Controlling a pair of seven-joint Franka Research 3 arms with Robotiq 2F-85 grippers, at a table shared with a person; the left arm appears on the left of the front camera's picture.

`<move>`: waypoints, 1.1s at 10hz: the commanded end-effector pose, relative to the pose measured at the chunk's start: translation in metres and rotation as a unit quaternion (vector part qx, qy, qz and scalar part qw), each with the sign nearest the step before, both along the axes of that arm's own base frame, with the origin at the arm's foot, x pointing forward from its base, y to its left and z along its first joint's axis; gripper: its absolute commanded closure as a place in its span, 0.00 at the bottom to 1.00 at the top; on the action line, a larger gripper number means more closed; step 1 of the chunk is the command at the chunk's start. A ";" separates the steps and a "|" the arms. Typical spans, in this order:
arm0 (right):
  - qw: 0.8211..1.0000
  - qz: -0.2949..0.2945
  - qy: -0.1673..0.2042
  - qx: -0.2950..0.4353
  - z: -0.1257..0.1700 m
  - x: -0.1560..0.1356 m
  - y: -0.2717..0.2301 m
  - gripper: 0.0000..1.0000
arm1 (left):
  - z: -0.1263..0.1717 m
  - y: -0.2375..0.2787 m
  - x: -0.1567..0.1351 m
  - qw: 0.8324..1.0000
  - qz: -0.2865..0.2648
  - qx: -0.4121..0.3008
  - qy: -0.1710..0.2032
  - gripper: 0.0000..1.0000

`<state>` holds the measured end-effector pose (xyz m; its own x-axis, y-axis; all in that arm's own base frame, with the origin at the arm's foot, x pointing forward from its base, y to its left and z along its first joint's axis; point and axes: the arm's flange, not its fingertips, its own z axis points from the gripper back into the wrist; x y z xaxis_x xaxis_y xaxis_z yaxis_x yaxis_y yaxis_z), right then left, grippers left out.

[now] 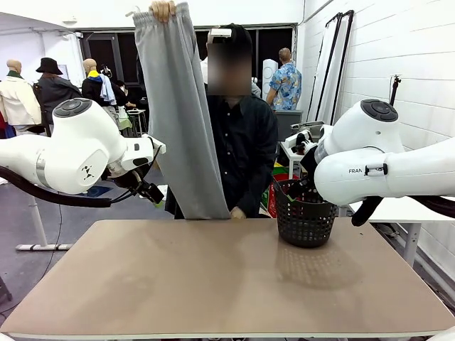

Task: Fold the training pants.
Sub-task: Grab both ends of the Training pants handed by a person.

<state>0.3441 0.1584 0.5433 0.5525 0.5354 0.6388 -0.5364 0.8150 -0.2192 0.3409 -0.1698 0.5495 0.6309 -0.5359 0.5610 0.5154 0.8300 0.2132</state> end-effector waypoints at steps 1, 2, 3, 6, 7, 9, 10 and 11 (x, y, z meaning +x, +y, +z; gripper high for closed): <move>1.000 0.000 -0.003 -0.001 -0.001 0.000 0.000 0.00 | 0.000 0.001 0.000 1.000 -0.003 0.000 0.000 0.00; 1.000 0.000 -0.003 -0.001 -0.001 0.000 0.000 0.00 | 0.000 0.001 0.000 1.000 -0.003 0.000 0.000 0.00; 1.000 0.000 -0.003 -0.001 -0.001 0.000 0.000 0.00 | 0.000 0.001 0.000 1.000 -0.003 0.000 0.000 0.00; 1.000 0.000 -0.003 -0.001 -0.001 0.000 0.000 0.00 | 0.000 0.001 0.000 1.000 -0.003 0.000 0.000 0.00; 1.000 0.000 -0.003 -0.001 -0.001 0.000 0.000 0.00 | 0.000 0.001 0.000 1.000 -0.003 0.000 0.000 0.00; 1.000 0.000 -0.003 -0.001 -0.001 0.000 0.000 0.00 | 0.000 0.001 0.000 1.000 -0.003 0.000 0.000 0.00; 1.000 0.000 -0.003 -0.001 -0.001 0.000 0.000 0.00 | 0.000 0.001 0.000 1.000 -0.003 0.000 0.000 0.00; 1.000 0.000 -0.003 -0.001 -0.001 0.000 0.000 0.00 | 0.000 0.001 0.000 1.000 -0.003 0.000 0.000 0.00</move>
<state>0.3441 0.1584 0.5433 0.5525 0.5354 0.6388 -0.5364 0.8150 -0.2192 0.3409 -0.1698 0.5495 0.6309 -0.5359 0.5610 0.5154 0.8300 0.2132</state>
